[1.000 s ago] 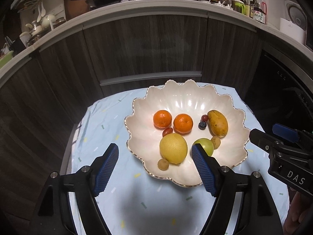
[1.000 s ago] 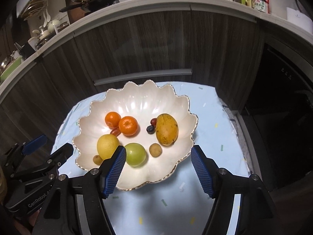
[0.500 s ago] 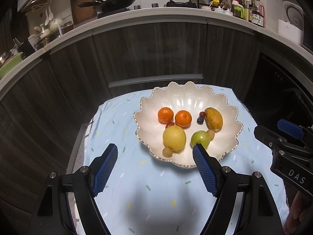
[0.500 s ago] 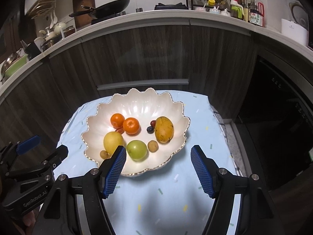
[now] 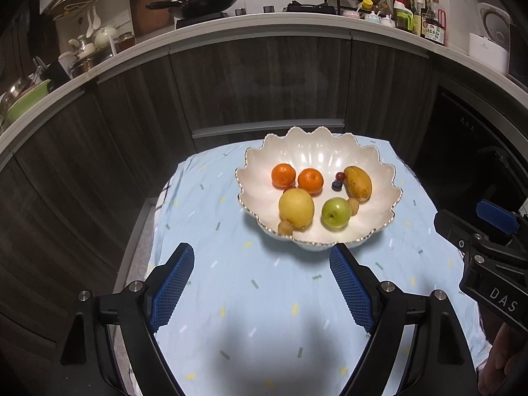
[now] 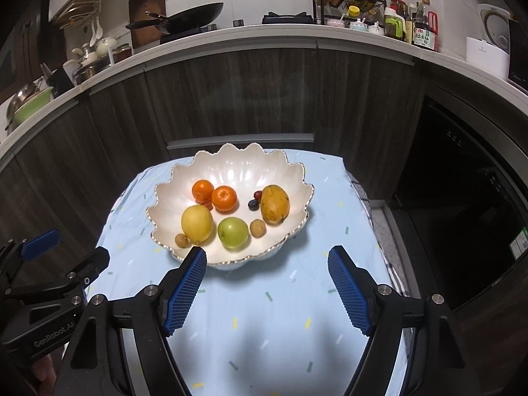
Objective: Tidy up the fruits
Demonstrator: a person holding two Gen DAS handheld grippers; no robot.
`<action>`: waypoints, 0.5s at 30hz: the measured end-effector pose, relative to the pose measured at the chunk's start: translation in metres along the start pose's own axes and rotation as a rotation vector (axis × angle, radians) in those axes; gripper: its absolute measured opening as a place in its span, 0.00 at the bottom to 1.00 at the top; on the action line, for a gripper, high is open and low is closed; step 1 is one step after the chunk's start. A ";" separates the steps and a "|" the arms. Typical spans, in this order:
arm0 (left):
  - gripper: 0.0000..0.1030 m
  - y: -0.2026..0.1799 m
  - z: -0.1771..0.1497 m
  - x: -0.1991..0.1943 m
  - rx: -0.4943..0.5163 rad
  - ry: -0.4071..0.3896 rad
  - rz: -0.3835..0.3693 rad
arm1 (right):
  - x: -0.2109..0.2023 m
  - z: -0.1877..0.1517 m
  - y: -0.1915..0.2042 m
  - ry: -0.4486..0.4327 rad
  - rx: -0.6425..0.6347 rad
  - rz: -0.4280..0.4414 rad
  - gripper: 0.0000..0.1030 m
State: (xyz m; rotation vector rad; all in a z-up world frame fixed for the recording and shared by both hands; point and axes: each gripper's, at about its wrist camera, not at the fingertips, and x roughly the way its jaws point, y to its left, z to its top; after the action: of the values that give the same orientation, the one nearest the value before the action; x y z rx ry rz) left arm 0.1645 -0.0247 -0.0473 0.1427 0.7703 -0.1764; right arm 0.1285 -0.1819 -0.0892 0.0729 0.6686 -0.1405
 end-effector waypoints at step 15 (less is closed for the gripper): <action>0.83 0.009 -0.028 -0.026 -0.031 -0.008 0.028 | -0.019 -0.027 0.007 -0.003 -0.009 0.012 0.75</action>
State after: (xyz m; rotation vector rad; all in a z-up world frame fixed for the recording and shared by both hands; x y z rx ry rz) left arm 0.1292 -0.0074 -0.0477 0.1234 0.7623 -0.1389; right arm 0.0981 -0.1699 -0.0987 0.0687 0.6658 -0.1257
